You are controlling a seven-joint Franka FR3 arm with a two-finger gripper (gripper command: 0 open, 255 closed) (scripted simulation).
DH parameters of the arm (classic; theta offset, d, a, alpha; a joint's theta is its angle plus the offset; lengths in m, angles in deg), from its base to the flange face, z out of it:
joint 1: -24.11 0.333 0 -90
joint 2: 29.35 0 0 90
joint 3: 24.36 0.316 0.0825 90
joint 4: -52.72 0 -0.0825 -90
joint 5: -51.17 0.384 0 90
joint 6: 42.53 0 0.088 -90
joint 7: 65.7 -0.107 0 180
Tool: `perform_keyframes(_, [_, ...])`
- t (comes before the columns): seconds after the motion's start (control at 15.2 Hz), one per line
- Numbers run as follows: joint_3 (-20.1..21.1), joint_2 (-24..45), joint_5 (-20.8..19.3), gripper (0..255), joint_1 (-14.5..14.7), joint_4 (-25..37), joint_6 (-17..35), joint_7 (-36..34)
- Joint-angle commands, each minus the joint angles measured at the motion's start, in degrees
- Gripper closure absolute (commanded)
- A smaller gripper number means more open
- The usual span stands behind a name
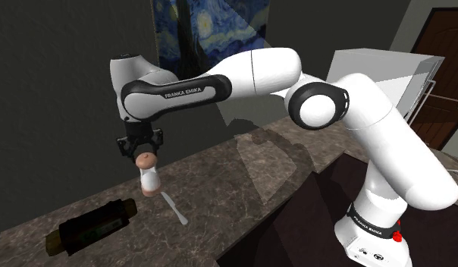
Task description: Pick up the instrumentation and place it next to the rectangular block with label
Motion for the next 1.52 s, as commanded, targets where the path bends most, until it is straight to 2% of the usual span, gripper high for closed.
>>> perform_keyframes(0.0, [-0.05,2.92,-0.22,255,1.22,3.85,-0.96,-0.92])
perform_keyframes(0.66, [-0.19,4.31,-0.50,255,0.97,-1.44,5.68,-1.42])
perform_keyframes(1.45, [-0.51,8.24,-0.90,255,0.98,-3.81,11.96,-1.88])
